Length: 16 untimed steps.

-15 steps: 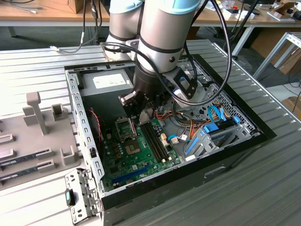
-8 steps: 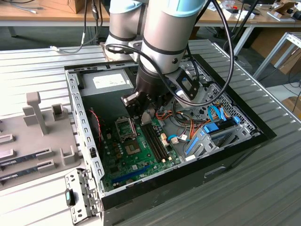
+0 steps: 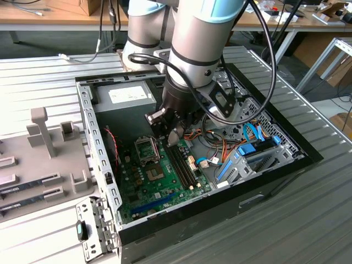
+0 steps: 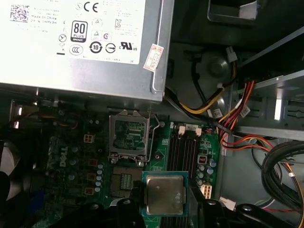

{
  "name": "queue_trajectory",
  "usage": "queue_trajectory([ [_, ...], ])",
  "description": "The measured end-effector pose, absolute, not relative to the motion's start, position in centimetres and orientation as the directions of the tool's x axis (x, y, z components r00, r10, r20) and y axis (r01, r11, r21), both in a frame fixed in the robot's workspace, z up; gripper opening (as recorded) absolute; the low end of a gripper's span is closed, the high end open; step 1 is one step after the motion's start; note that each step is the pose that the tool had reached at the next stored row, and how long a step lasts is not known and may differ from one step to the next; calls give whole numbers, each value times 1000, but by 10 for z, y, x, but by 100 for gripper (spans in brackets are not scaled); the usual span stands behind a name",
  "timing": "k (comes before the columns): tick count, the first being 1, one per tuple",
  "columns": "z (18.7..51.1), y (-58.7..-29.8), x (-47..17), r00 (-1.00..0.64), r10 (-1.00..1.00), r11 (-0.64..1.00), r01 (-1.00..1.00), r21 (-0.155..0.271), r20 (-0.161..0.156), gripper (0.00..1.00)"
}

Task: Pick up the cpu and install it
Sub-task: 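Pick up the cpu and move it towards the insertion slot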

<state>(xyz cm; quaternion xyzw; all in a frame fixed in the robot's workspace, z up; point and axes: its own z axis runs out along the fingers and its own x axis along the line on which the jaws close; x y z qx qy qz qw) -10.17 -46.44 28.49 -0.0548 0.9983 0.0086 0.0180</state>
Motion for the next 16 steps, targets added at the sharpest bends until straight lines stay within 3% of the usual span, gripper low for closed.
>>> queue_trajectory([
  [16, 272, -467, -78, -993, -109, 994, -110, 15, -37, 47],
])
